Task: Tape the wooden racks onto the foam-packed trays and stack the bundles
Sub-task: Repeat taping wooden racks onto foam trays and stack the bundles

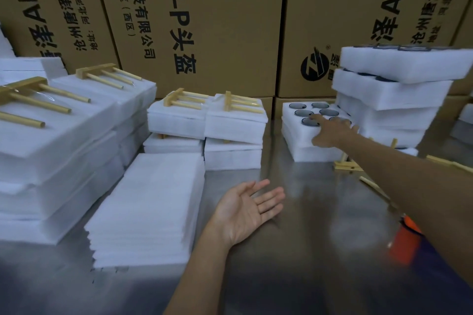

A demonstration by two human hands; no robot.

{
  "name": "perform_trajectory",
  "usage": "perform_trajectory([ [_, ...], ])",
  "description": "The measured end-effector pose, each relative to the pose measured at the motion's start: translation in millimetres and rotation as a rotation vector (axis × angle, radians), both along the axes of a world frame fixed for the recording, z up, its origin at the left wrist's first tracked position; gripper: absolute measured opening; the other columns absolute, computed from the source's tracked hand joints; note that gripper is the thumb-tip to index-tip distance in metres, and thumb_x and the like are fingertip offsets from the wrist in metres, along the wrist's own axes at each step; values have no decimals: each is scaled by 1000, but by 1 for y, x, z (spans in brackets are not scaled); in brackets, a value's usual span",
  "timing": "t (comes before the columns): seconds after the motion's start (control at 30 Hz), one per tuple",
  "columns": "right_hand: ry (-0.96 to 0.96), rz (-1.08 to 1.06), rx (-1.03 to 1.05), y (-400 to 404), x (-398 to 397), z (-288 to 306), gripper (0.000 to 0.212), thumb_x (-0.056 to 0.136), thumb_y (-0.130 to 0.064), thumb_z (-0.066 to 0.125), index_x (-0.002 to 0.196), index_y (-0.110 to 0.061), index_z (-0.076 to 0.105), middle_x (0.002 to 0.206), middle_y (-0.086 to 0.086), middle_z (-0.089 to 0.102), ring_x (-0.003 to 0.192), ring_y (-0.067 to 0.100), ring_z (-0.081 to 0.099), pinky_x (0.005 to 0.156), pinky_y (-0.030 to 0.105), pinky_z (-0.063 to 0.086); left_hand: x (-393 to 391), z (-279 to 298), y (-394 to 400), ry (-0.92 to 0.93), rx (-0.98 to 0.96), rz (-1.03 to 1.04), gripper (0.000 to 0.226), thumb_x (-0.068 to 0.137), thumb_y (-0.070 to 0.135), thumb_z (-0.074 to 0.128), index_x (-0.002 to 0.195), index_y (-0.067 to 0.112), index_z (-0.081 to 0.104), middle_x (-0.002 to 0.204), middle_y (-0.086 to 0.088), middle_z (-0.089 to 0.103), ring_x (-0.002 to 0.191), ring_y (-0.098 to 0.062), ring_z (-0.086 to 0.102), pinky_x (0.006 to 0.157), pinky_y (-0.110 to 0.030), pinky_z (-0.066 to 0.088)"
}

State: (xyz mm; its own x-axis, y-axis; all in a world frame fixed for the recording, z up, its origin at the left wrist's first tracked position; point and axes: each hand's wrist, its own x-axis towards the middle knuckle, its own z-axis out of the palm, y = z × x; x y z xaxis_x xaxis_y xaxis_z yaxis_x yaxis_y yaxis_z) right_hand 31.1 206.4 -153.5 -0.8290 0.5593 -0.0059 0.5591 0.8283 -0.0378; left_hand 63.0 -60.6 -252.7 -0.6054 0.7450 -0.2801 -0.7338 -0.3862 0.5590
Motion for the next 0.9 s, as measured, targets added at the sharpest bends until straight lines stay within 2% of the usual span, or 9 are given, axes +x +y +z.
perform_trajectory([
  [0.13, 105, 49, 121, 7, 5, -14, 56, 91, -38, 54, 144, -44, 35, 149, 14, 35, 138, 38, 28, 112, 55, 21, 0, 0, -1, 7, -13, 0, 42, 101, 19, 41, 138, 1, 49, 125, -31, 62, 117, -39, 62, 97, -48, 49],
  [0.3, 376, 123, 248, -3, 17, -13, 45, 94, -33, 53, 138, -34, 43, 142, 12, 38, 133, 33, 30, 106, 54, 24, -3, -2, 1, 16, -10, -3, 42, 101, 19, 41, 138, 2, 49, 126, -31, 62, 115, -39, 64, 93, -48, 51],
  [0.47, 768, 122, 144, -43, 35, 29, 37, 93, -34, 56, 130, -31, 51, 123, 14, 47, 125, 33, 36, 99, 50, 25, -3, -6, 1, 44, -15, -5, 40, 102, 20, 41, 136, 1, 50, 125, -31, 63, 108, -38, 68, 88, -48, 52],
  [0.53, 847, 154, 121, -56, 54, 45, 37, 91, -37, 58, 128, -33, 53, 116, 11, 48, 121, 32, 38, 96, 48, 25, -3, -5, 1, 60, -19, 3, 40, 102, 19, 41, 136, 1, 50, 124, -32, 63, 106, -39, 69, 89, -48, 52],
  [0.7, 813, 323, 115, -77, 137, 50, 39, 86, -45, 63, 124, -39, 54, 100, -1, 42, 109, 26, 43, 82, 34, 19, 0, -3, 2, 84, -28, 54, 41, 101, 24, 45, 134, -1, 50, 126, -37, 58, 115, -46, 62, 100, -48, 48],
  [0.8, 697, 385, 137, -91, 191, 28, 41, 82, -49, 66, 121, -41, 55, 100, -3, 41, 106, 22, 43, 84, 38, 25, 5, 0, 3, 112, -69, 114, 44, 100, 28, 46, 133, 0, 50, 133, -34, 54, 123, -45, 55, 108, -48, 43],
  [0.9, 543, 402, 175, -106, 231, -4, 46, 78, -55, 60, 123, -45, 53, 95, -5, 38, 100, 20, 44, 85, 39, 27, 11, 2, 8, 180, -106, 243, 44, 101, 32, 46, 135, 4, 49, 139, -28, 52, 130, -37, 51, 115, -43, 36],
])
